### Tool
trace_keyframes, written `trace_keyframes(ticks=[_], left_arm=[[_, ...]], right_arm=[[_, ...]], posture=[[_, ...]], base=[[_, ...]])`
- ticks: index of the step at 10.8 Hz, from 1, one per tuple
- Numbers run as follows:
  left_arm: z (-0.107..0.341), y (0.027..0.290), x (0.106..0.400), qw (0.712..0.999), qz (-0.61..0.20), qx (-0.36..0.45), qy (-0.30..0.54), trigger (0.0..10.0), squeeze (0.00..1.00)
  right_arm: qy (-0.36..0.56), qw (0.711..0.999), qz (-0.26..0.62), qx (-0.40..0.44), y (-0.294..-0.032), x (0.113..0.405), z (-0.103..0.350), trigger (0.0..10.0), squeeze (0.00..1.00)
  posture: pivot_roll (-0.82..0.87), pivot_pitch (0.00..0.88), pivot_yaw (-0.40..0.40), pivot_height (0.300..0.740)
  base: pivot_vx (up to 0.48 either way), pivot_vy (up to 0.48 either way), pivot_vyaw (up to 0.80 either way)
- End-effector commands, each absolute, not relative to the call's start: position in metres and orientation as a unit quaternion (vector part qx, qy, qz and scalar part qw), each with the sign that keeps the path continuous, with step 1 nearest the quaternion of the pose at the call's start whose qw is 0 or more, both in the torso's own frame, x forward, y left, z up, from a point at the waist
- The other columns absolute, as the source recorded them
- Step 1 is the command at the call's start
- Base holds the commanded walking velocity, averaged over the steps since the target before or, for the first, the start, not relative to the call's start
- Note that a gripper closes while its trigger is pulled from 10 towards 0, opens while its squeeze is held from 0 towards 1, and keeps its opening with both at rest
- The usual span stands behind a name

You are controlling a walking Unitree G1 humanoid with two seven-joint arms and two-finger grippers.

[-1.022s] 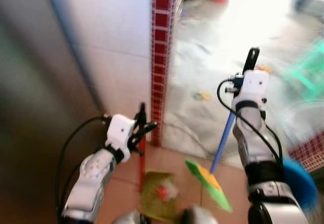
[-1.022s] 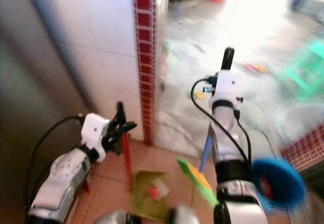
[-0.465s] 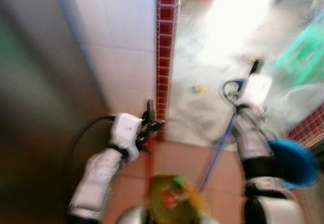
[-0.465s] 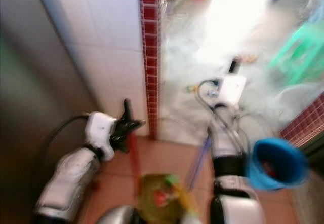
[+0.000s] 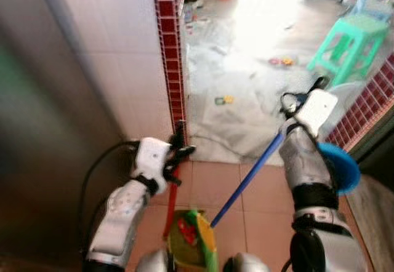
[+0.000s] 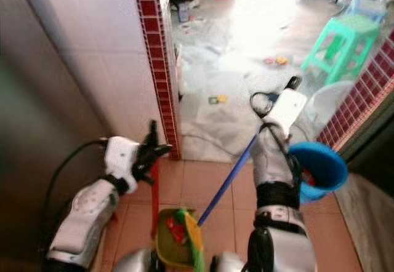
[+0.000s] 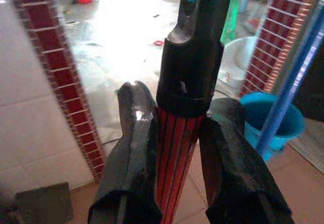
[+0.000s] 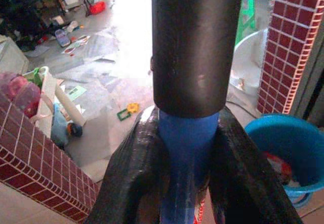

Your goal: Sweep floor

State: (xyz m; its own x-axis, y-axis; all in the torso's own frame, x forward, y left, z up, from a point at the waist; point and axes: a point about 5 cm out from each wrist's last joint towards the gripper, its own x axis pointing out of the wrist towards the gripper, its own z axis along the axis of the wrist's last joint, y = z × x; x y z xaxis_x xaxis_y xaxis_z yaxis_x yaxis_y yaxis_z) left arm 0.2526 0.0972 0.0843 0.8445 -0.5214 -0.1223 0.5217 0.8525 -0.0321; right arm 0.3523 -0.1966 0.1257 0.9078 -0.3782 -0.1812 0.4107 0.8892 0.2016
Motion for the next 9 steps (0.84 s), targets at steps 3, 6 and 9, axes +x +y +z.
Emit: trace_keyframes(ticks=[3, 6, 9], left_arm=[[0.092, 0.094, 0.256, 0.959, -0.282, -0.004, 0.041, 10.0, 0.00], [0.091, 0.092, 0.259, 0.959, -0.279, -0.013, 0.039, 10.0, 0.00], [0.097, 0.095, 0.267, 0.963, -0.267, -0.029, 0.022, 10.0, 0.00]], right_arm=[[0.029, 0.977, -0.172, 0.119, -0.185, 0.358, 0.146, 10.0, 0.00], [0.001, 0.975, -0.162, 0.155, -0.192, 0.362, 0.158, 10.0, 0.00], [-0.077, 0.994, -0.075, 0.008, -0.192, 0.361, 0.176, 10.0, 0.00]], posture=[[-0.02, 0.027, 0.035, 0.740], [-0.02, 0.013, 0.035, 0.740], [-0.03, 0.000, 0.026, 0.740]], base=[[0.000, 0.000, 0.00], [0.000, 0.000, 0.00], [0.000, 0.000, 0.00]])
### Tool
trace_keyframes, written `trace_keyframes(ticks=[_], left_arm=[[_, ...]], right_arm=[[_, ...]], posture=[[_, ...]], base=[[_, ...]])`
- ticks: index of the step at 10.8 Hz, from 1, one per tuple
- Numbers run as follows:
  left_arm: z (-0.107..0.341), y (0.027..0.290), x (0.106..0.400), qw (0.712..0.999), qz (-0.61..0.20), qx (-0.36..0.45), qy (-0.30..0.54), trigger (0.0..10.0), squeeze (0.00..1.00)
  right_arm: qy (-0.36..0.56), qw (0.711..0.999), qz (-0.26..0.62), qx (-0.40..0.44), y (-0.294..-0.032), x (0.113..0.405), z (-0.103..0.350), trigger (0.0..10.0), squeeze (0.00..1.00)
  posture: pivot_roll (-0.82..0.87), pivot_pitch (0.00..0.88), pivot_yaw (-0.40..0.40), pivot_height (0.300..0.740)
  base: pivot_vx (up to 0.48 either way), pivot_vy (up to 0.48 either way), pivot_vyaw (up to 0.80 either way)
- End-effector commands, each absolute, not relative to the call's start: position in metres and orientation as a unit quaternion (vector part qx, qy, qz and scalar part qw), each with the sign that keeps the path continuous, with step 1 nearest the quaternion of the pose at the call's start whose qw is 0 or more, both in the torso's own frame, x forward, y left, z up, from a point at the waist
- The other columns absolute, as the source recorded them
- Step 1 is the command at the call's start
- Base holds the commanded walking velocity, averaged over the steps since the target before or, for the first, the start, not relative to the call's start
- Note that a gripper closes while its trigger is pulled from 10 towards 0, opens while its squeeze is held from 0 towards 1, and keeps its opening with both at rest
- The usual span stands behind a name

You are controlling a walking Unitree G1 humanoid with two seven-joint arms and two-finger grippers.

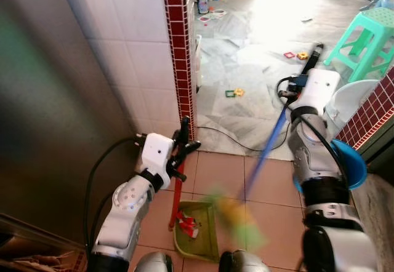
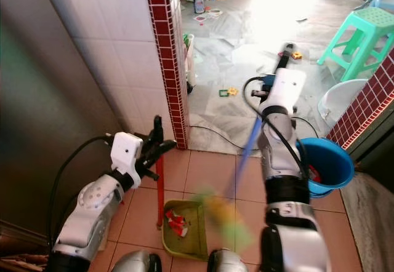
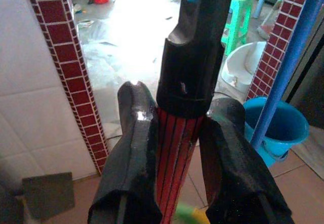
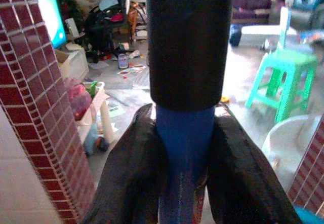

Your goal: Sweep floor

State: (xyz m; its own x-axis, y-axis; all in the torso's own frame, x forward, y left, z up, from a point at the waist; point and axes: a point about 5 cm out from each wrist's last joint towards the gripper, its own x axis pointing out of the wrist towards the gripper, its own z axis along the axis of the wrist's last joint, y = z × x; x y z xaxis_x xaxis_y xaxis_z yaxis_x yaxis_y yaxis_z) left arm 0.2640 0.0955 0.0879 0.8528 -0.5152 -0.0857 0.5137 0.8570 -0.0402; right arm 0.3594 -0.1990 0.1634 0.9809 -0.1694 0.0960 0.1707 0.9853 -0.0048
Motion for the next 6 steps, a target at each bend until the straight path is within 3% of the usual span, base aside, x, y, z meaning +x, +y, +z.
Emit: trace_keyframes(ticks=[1, 4, 6], left_arm=[[0.098, 0.095, 0.269, 0.964, -0.265, -0.027, 0.016, 10.0, 0.00], [0.107, 0.096, 0.276, 0.966, -0.256, -0.047, -0.002, 10.0, 0.00], [0.113, 0.103, 0.276, 0.963, -0.263, -0.056, -0.013, 10.0, 0.00]], right_arm=[[-0.074, 0.995, -0.070, 0.007, -0.194, 0.360, 0.172, 10.0, 0.00], [-0.051, 0.989, -0.100, -0.095, -0.210, 0.353, 0.151, 10.0, 0.00], [-0.025, 0.989, -0.112, -0.091, -0.216, 0.347, 0.137, 10.0, 0.00]], posture=[[-0.04, 0.000, 0.013, 0.740], [-0.03, 0.000, -0.043, 0.740], [-0.04, 0.000, -0.009, 0.740]], base=[[0.000, 0.000, 0.00], [0.000, 0.000, 0.00], [0.000, 0.000, 0.00]])
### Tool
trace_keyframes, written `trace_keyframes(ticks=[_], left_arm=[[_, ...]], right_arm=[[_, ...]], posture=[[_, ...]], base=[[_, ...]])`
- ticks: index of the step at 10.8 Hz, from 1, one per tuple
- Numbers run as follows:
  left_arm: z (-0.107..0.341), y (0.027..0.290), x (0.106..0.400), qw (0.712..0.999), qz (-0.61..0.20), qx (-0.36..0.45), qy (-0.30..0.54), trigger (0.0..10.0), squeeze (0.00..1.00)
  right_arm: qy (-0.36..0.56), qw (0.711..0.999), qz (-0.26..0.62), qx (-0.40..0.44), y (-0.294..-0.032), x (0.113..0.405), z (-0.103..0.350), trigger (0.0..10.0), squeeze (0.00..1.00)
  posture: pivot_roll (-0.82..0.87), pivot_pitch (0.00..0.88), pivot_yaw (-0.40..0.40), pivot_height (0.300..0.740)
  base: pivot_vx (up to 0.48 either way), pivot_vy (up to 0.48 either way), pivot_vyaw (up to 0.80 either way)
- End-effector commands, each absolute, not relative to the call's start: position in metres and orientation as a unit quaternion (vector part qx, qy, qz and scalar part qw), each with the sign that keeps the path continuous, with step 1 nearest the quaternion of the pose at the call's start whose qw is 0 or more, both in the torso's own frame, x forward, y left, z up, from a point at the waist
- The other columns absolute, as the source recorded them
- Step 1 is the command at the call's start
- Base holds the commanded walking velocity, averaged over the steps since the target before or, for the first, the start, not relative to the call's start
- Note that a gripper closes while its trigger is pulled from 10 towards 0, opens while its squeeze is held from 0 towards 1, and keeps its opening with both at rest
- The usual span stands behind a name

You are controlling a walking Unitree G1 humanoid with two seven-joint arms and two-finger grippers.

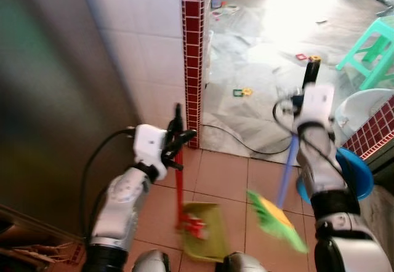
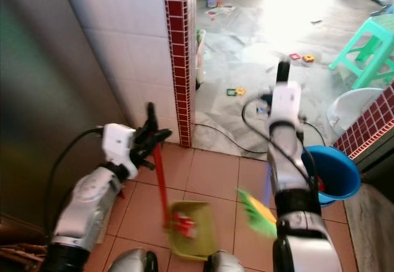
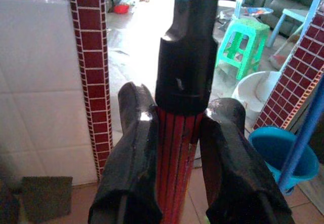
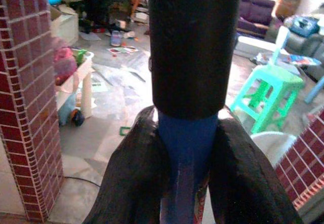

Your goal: Sweep floor

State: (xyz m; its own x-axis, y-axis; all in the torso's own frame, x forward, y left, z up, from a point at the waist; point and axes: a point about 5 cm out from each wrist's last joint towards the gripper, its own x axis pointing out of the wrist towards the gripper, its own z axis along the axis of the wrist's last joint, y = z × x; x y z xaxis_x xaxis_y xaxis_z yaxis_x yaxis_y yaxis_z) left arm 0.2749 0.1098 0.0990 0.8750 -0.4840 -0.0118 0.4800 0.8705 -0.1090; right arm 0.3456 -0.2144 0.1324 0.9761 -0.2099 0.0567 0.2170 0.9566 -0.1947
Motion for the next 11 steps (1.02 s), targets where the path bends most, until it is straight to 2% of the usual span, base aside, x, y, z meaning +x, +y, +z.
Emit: trace_keyframes(ticks=[1, 3, 6, 8, 11], left_arm=[[0.114, 0.111, 0.279, 0.965, -0.253, -0.061, -0.014, 10.0, 0.00], [0.120, 0.120, 0.286, 0.969, -0.237, -0.071, -0.021, 10.0, 0.00], [0.116, 0.113, 0.287, 0.965, -0.249, -0.081, -0.017, 10.0, 0.00], [0.113, 0.110, 0.287, 0.964, -0.252, -0.084, -0.015, 10.0, 0.00], [0.111, 0.111, 0.288, 0.964, -0.251, -0.083, -0.014, 10.0, 0.00]], right_arm=[[-0.025, 0.989, -0.116, -0.083, -0.215, 0.345, 0.133, 10.0, 0.00], [-0.034, 0.988, -0.126, -0.079, -0.217, 0.339, 0.130, 10.0, 0.00], [-0.028, 0.989, -0.125, -0.077, -0.225, 0.332, 0.123, 10.0, 0.00], [-0.030, 0.989, -0.124, -0.076, -0.225, 0.332, 0.124, 10.0, 0.00], [-0.034, 0.990, -0.118, -0.076, -0.222, 0.336, 0.128, 10.0, 0.00]], posture=[[-0.04, 0.000, 0.018, 0.740], [-0.07, 0.000, 0.053, 0.740], [-0.08, 0.000, 0.031, 0.740], [-0.09, 0.000, 0.033, 0.740], [-0.09, 0.000, 0.034, 0.740]], base=[[0.000, 0.000, -0.80], [0.000, 0.000, -0.80], [0.000, 0.000, -0.62], [0.000, -0.242, 0.00], [0.000, -0.271, -0.80]])
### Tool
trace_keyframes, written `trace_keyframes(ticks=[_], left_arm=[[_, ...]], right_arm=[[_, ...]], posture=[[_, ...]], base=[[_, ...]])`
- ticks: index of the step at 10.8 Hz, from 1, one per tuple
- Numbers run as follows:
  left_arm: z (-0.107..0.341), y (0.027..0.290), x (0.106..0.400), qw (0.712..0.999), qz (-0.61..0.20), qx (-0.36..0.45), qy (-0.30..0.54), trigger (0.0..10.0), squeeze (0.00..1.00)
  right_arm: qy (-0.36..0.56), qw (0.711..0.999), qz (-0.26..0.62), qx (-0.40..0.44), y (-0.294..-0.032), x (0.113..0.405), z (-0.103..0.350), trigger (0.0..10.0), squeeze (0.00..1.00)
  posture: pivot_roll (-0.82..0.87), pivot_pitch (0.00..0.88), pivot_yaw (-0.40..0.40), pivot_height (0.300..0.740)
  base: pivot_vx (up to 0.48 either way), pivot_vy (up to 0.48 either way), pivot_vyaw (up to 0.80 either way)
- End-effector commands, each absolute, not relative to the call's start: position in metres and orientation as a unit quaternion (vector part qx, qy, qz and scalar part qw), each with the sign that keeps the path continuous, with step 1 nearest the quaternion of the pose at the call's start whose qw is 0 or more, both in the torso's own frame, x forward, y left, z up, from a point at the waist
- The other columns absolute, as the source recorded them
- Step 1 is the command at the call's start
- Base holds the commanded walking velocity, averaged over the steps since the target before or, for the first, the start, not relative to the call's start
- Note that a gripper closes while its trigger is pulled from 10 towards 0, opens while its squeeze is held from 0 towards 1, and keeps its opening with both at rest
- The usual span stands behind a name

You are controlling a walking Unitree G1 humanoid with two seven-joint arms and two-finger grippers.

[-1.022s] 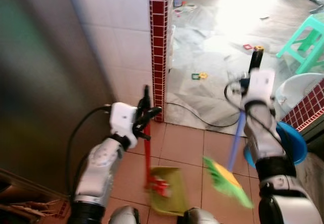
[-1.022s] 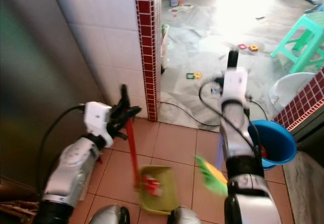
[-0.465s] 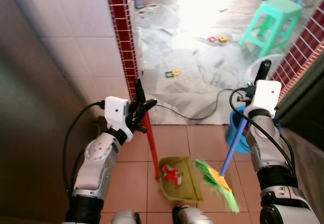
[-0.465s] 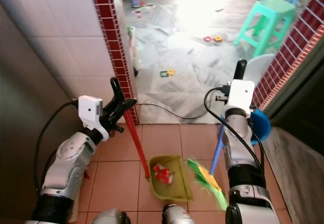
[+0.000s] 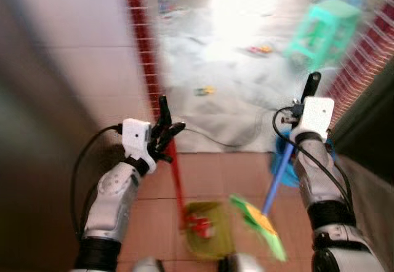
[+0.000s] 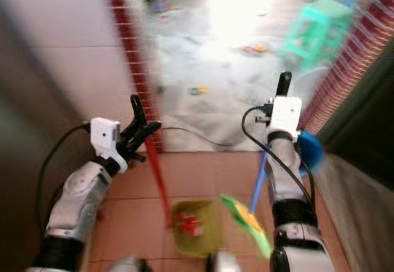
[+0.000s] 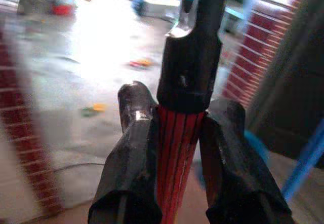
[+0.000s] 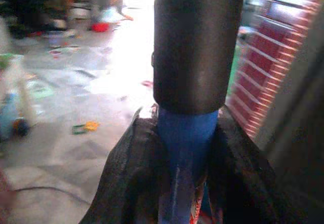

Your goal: Sweep floor

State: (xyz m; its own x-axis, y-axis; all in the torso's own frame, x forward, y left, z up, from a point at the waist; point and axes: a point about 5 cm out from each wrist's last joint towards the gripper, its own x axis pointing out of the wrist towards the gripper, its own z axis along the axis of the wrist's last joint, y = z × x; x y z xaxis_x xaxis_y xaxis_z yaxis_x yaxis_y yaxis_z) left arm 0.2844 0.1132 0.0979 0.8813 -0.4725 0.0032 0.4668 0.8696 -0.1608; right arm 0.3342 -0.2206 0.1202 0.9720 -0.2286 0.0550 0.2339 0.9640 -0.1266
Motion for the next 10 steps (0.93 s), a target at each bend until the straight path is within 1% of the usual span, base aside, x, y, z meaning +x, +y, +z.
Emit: trace_keyframes(ticks=[1, 3, 4, 6, 8, 9, 10], left_arm=[[0.111, 0.111, 0.288, 0.964, -0.251, -0.084, -0.014, 10.0, 0.00], [0.110, 0.109, 0.288, 0.963, -0.255, -0.082, -0.013, 10.0, 0.00], [0.109, 0.110, 0.288, 0.964, -0.254, -0.082, -0.012, 10.0, 0.00], [0.109, 0.111, 0.289, 0.964, -0.252, -0.081, -0.013, 10.0, 0.00], [0.111, 0.117, 0.293, 0.972, -0.221, -0.073, -0.019, 10.0, 0.00], [0.115, 0.126, 0.296, 0.980, -0.187, -0.062, -0.037, 10.0, 0.00], [0.115, 0.128, 0.297, 0.981, -0.180, -0.059, -0.039, 10.0, 0.00]], right_arm=[[-0.035, 0.990, -0.117, -0.076, -0.222, 0.336, 0.128, 10.0, 0.00], [-0.036, 0.990, -0.116, -0.075, -0.221, 0.337, 0.129, 10.0, 0.00], [-0.036, 0.990, -0.115, -0.074, -0.222, 0.337, 0.129, 10.0, 0.00], [-0.036, 0.990, -0.116, -0.073, -0.222, 0.337, 0.129, 10.0, 0.00], [-0.037, 0.990, -0.116, -0.073, -0.222, 0.337, 0.129, 10.0, 0.00], [-0.045, 0.990, -0.115, -0.072, -0.222, 0.337, 0.132, 10.0, 0.00], [-0.048, 0.990, -0.114, -0.072, -0.221, 0.337, 0.133, 10.0, 0.00]], posture=[[-0.09, 0.000, 0.033, 0.740], [-0.09, 0.000, 0.035, 0.740], [-0.09, 0.000, 0.036, 0.740], [-0.10, 0.000, 0.039, 0.740], [-0.10, 0.000, 0.039, 0.740], [-0.09, 0.000, 0.039, 0.740], [-0.09, 0.000, 0.039, 0.740]], base=[[0.000, -0.274, -0.80], [0.000, -0.270, -0.55], [0.000, -0.266, 0.00], [0.000, 0.000, 0.00], [0.000, 0.000, 0.00], [0.000, 0.000, 0.00], [0.000, 0.000, 0.00]])
